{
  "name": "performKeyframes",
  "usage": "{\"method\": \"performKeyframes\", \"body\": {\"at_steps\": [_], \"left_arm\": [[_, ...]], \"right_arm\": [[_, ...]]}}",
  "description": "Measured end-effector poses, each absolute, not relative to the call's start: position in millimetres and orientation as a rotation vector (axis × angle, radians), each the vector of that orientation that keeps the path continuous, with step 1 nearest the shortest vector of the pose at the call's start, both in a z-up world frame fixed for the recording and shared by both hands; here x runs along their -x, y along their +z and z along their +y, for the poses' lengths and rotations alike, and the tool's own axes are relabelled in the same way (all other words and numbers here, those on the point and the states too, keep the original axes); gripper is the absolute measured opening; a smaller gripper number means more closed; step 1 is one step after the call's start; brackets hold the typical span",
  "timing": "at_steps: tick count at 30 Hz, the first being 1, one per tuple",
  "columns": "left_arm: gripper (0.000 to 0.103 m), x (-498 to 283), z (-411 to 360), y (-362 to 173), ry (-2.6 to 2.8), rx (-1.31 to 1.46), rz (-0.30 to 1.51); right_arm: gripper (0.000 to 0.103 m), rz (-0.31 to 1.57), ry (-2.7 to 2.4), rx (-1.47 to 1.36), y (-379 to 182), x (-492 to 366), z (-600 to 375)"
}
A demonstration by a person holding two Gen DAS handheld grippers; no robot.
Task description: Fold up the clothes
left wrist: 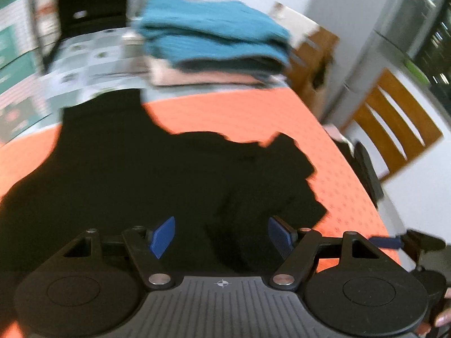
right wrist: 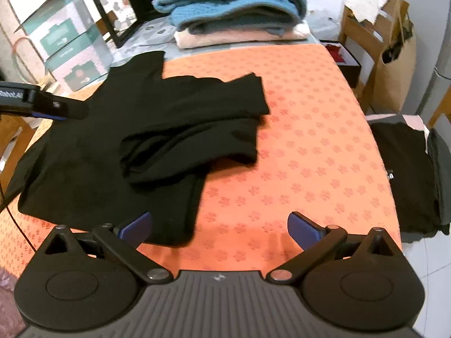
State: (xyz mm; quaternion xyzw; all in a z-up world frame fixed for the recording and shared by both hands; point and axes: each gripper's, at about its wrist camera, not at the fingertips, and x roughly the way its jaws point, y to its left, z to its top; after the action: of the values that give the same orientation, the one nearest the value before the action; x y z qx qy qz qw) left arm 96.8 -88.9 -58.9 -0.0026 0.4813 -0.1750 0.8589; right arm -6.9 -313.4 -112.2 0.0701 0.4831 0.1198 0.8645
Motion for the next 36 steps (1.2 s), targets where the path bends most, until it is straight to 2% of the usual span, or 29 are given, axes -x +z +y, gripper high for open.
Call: {"method": "performKeyframes", "body": {"at_steps": [10, 24, 26, 29, 31, 33, 36], "left_arm": [[0.075, -132, -172, -85, -0.544, -0.103, 1.069], [0.073, -170, -231, -108, -0.544, -0.202, 1.019], [0.067, -173, -236, -111, -0.533, -0.214, 1.012], [0.044, -177, -242, -116, -0.516, -0.231, 1.001], [0.014, -181, -247, -119, -0.505, -0.243, 0.993], [0.004, -181, -244, -117, -0.501, -0.227, 0.981], [0.003, -179, -231, -104, -0.493, -0.174, 0.937]], "right_arm": [[0.103, 1.026, 0.17, -0.202, -126, 8, -346], [0.103, 1.055, 0.13, -0.24, -141, 0, -367], [0.103, 1.059, 0.126, -0.245, -143, -1, -369], [0.103, 1.064, 0.125, -0.252, -145, -2, -370], [0.103, 1.064, 0.127, -0.251, -145, -2, -370], [0.103, 1.064, 0.129, -0.249, -144, -2, -370], [0.103, 1.061, 0.134, -0.244, -143, -2, -370]]}}
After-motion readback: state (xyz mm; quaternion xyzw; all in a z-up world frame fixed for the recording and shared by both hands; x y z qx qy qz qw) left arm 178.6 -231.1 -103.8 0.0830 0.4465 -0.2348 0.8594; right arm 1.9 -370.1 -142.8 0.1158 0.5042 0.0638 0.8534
